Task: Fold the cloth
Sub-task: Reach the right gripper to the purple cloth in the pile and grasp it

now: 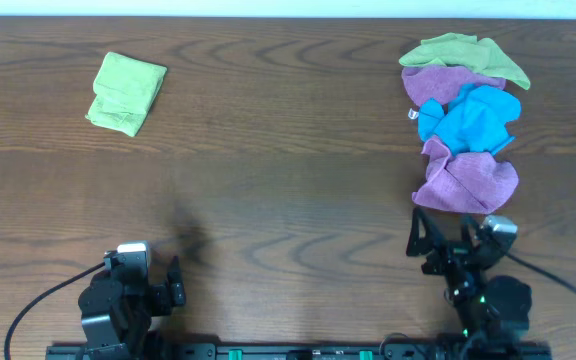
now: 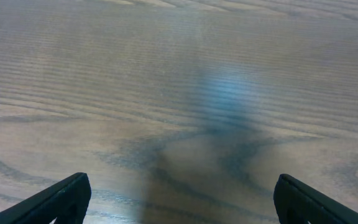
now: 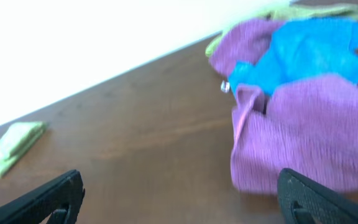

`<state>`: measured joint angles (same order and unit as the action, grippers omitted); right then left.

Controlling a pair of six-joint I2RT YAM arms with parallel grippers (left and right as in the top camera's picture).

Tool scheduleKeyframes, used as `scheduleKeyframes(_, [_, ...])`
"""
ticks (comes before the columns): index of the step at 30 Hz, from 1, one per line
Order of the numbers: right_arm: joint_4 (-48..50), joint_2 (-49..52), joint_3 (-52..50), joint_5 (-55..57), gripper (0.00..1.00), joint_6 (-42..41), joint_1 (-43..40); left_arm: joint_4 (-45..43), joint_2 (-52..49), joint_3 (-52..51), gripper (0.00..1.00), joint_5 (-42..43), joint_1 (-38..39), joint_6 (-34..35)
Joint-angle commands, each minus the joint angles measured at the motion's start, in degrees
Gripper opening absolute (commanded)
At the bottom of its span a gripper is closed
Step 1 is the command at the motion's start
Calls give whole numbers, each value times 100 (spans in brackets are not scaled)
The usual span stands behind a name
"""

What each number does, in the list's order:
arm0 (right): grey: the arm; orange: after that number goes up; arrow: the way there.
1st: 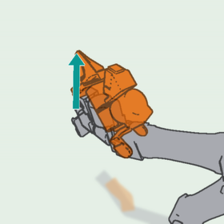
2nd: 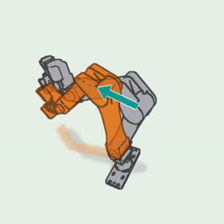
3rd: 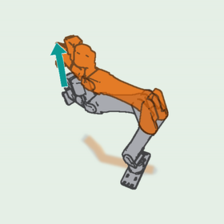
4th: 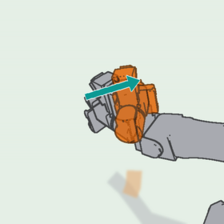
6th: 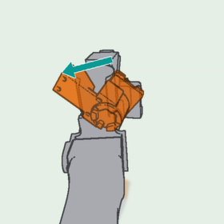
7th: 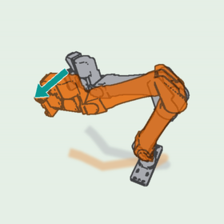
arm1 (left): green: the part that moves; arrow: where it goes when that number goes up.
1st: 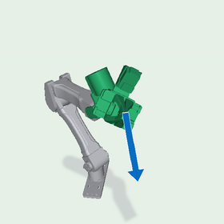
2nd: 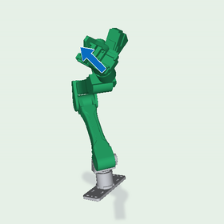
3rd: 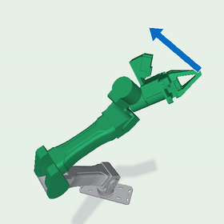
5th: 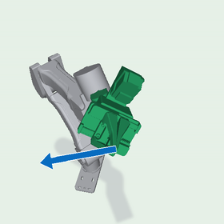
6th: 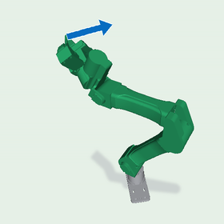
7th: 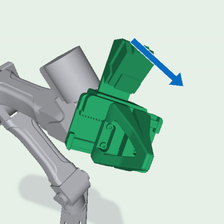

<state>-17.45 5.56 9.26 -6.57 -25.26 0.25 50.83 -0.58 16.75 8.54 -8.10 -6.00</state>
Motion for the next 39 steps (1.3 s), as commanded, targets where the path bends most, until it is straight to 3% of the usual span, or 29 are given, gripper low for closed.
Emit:
scheduleKeyframes(1, [350, 772, -4, 271, 99, -105, -46, 328, 22, -63, 95, -37, -24, -17])
scheduleKeyframes(10, [1685, 4054, 660, 269, 99, -83, -46, 328, 22, -63, 95, -39, -24, -17])
scheduleKeyframes(15, [1381, 5521, 1679, 184, 99, 48, -46, 328, 22, -63, 95, -37, -24, -17])
scheduleKeyframes(19, [313, 6424, 2664, 358, 99, 46, -46, 328, 22, -63, 95, -39, -24, -17])
scheduleKeyframes(22, [-345, 6811, 3165, 697, 99, 52, -46, 328, 22, -63, 96, -37, -24, -17])
scheduleKeyframes(26, [-439, 6891, 3329, 763, 99, 107, -39, 328, 22, -63, 95, -37, -24, -17])
scheduleKeyframes(28, [-605, 6885, 3324, 785, 99, 529, -39, 328, 22, -63, 95, -39, -24, -17])
scheduleKeyframes(36, [-317, 6983, 3311, 975, 99, 918, -44, 328, 22, -63, 95, -37, -24, -17])
scheduleKeyframes(39, [-245, 7208, 3311, 1110, 93, 901, -44, 328, 22, -63, 95, -37, -24, -17])
